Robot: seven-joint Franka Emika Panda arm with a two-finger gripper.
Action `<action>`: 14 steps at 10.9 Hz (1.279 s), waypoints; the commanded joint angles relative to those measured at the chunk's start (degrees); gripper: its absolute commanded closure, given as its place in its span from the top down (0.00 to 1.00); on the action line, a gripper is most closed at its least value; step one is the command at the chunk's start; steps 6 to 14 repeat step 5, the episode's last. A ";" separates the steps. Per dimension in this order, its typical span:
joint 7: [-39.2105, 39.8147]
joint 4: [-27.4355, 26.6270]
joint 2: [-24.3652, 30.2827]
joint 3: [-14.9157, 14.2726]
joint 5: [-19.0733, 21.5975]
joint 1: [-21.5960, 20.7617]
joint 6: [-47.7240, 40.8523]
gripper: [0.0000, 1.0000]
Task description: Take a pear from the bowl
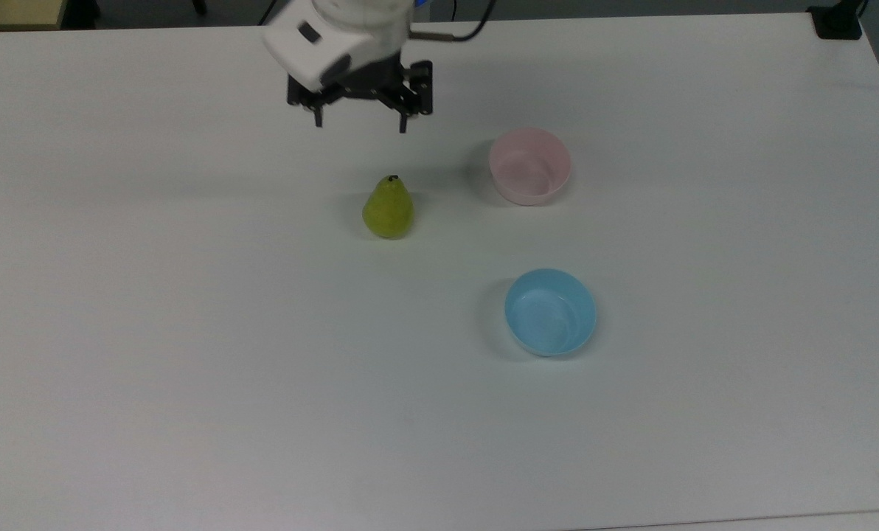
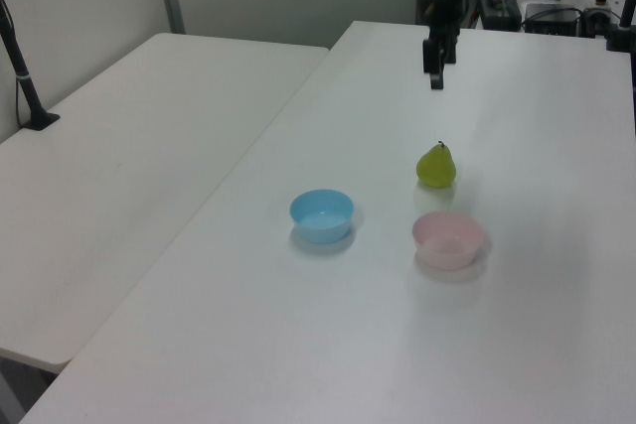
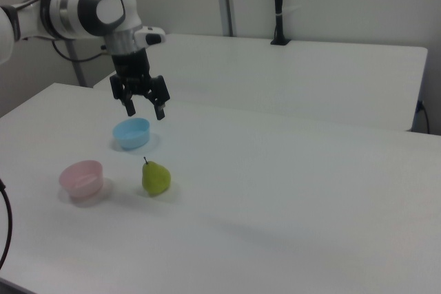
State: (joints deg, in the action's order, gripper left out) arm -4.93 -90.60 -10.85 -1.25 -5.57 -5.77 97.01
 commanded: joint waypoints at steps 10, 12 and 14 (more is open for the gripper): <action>-4.21 -1.42 4.35 -0.07 -0.14 3.04 -3.41 1.00; -4.21 -1.42 4.35 -0.07 -0.14 3.04 -3.41 1.00; -4.21 -1.42 4.35 -0.07 -0.14 3.04 -3.41 1.00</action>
